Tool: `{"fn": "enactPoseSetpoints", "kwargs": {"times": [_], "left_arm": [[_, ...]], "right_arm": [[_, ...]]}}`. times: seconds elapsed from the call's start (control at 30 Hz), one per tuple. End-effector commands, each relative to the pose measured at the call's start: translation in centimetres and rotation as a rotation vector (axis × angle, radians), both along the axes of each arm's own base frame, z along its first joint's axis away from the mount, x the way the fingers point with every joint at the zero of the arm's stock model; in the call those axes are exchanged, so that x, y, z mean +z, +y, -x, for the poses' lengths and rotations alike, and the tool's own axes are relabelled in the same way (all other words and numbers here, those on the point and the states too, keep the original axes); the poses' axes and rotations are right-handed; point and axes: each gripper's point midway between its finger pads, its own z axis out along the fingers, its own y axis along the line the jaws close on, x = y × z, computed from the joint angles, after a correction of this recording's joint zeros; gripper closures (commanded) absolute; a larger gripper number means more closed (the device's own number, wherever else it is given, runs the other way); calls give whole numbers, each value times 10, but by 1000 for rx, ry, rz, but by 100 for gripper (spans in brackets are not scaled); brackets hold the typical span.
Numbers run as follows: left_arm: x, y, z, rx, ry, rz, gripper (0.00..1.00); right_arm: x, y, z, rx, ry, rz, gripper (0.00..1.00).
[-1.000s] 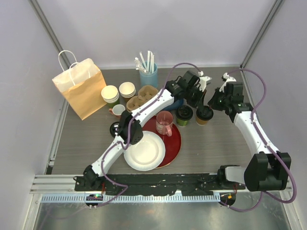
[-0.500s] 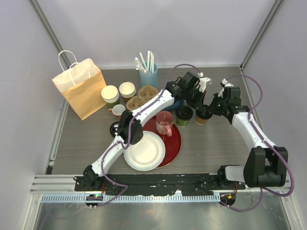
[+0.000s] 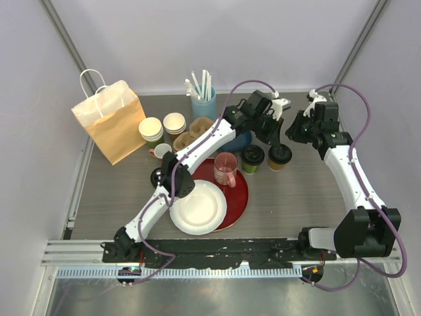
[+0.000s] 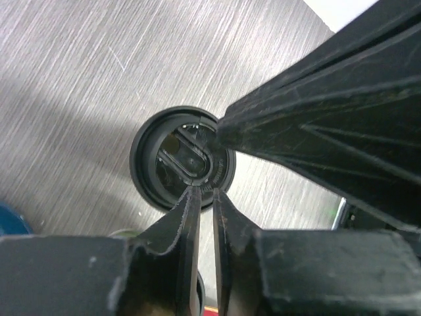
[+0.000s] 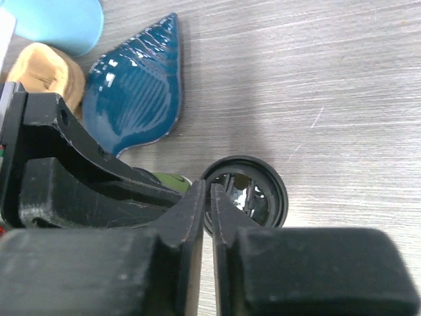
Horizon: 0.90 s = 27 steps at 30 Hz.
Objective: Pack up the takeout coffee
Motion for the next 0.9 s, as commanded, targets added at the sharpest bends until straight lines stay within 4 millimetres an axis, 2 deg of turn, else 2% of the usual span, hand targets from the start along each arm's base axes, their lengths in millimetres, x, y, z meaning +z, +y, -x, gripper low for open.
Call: {"fn": "enactPoseSetpoints", "kwargs": {"times": [0.0, 0.03, 0.07, 0.13, 0.17, 0.23, 0.27, 0.3, 0.33, 0.37, 0.4, 0.43, 0.47, 0.53, 0.57, 0.6, 0.63, 0.67, 0.7, 0.73, 0.77, 0.83, 0.87], "left_arm": [[102, 46, -3, -9, -125, 86, 75], [111, 56, -5, 1, -138, 82, 69], [132, 76, -8, 19, -165, 90, 60], [140, 99, -10, 25, -201, 58, 52], [154, 125, -11, 60, -226, 29, 45], [164, 154, -16, 72, -314, -34, 40], [158, 180, -23, 122, -323, -104, 36], [179, 201, -19, 149, -378, -112, 34], [185, 218, -19, 161, -416, -139, 30], [175, 244, -28, 208, -399, -189, 29], [193, 268, -23, 255, -438, -196, 27], [194, 285, -24, 287, -441, -214, 25], [183, 317, -34, 350, -409, -260, 24], [193, 357, -25, 426, -405, -281, 23], [187, 389, -28, 491, -380, -313, 23], [187, 405, -24, 518, -374, -325, 23], [197, 422, -11, 546, -389, -327, 23], [187, 450, -9, 598, -364, -366, 22], [186, 465, -4, 633, -356, -386, 22], [192, 481, 9, 673, -374, -399, 20], [180, 504, 12, 722, -339, -437, 19], [174, 531, 20, 775, -331, -484, 18], [168, 553, 27, 836, -313, -520, 17]], "right_arm": [[55, 13, 2, 78, -119, -24, 80], [62, 15, 2, 86, -136, -28, 77], [65, 17, 2, 93, -140, -31, 75], [78, 26, 3, 116, -168, -39, 69], [81, 28, 3, 122, -175, -39, 67], [90, 40, 2, 156, -195, -42, 59], [93, 45, 2, 172, -201, -41, 57], [94, 50, 2, 188, -203, -38, 52], [96, 59, 2, 223, -209, -36, 50], [97, 65, 2, 242, -212, -35, 48], [98, 69, 2, 257, -214, -35, 45], [99, 77, 2, 283, -213, -36, 43], [99, 82, 2, 302, -217, -32, 42], [100, 89, 1, 326, -221, -26, 39], [98, 96, 1, 354, -218, -24, 38], [97, 100, 2, 371, -218, -25, 37], [95, 104, 2, 386, -217, -24, 37], [92, 110, 2, 406, -214, -28, 36], [91, 114, 2, 422, -214, -31, 36], [87, 116, 2, 431, -206, -36, 35], [84, 119, 1, 442, -205, -38, 35], [78, 124, 1, 472, -198, -44, 34], [76, 126, 1, 481, -194, -45, 34]]}}
